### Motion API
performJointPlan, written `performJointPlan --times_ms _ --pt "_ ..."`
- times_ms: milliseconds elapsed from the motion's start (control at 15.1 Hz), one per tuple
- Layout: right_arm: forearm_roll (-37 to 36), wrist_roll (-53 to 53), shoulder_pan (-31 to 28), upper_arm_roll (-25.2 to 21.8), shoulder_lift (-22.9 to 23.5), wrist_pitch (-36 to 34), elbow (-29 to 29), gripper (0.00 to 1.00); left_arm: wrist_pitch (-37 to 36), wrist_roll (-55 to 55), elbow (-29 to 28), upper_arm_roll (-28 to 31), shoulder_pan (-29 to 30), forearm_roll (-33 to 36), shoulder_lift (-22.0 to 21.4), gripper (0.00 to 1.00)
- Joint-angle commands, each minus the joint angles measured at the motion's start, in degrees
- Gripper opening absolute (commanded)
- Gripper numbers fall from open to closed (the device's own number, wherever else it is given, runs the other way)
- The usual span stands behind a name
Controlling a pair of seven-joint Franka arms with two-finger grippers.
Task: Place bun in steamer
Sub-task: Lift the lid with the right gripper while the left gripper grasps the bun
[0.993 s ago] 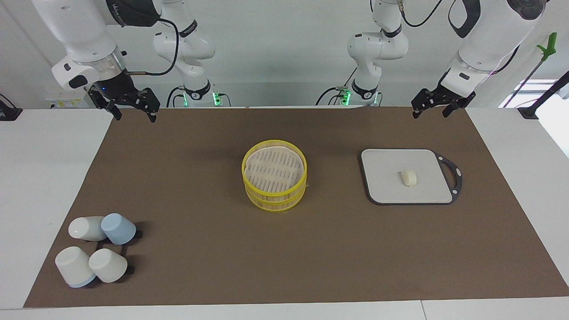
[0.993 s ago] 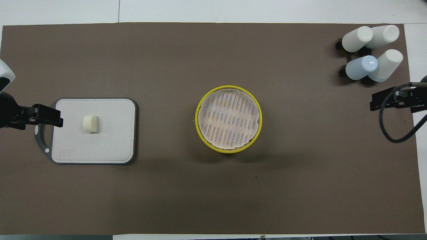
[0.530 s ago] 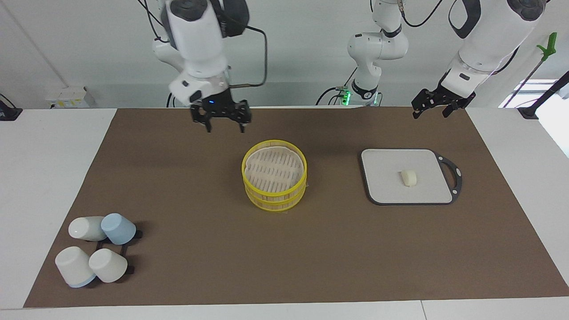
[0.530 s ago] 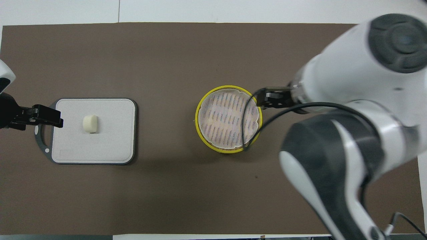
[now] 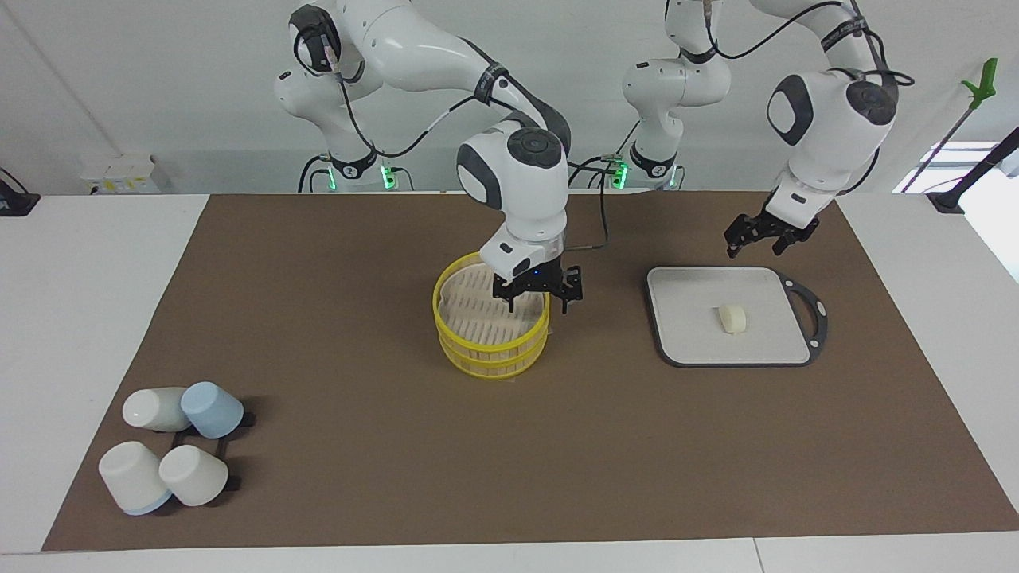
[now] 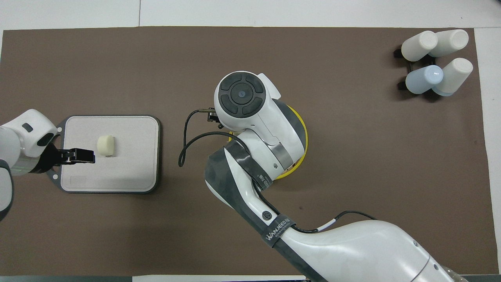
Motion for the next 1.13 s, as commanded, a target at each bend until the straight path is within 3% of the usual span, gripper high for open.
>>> performJointPlan --times_ms 0,199,265,464,728,861,1060 --pt "-0.8 -0.1 1.1 0.0 -1.7 1.1 -3.3 1.00 10.2 0.6 -4.8 -0.2 0.1 0.7 3.4 1.00" --pt "-0.6 -0.1 1.7 0.0 -3.0 2.7 -6.3 1.00 19.1 2.1 -5.5 -0.2 0.1 0.8 9.2 1.00" --pt "-0.4 -0.2 1.7 0.1 -3.2 2.8 -7.0 0.93 20.9 3.4 -5.5 -0.2 0.2 0.8 9.9 1.00" --pt "-0.4 -0.8 1.8 0.1 -3.5 3.0 -7.9 0.59 23.4 4.1 -5.5 -0.3 0.6 0.7 11.9 1.00" --pt "3.0 -0.8 1.7 0.1 -3.9 3.8 -8.5 0.02 26.5 3.7 -5.4 -0.4 0.3 0.7 14.0 0.88" --pt "3.6 -0.9 1.6 0.1 -3.8 4.0 -8.5 0.00 27.6 3.7 -5.3 -0.4 0.4 0.6 14.8 0.78" --pt "3.5 -2.3 0.5 -0.3 -3.9 2.1 -6.8 0.00 27.3 3.7 -4.8 -0.4 0.2 0.4 15.2 0.77"
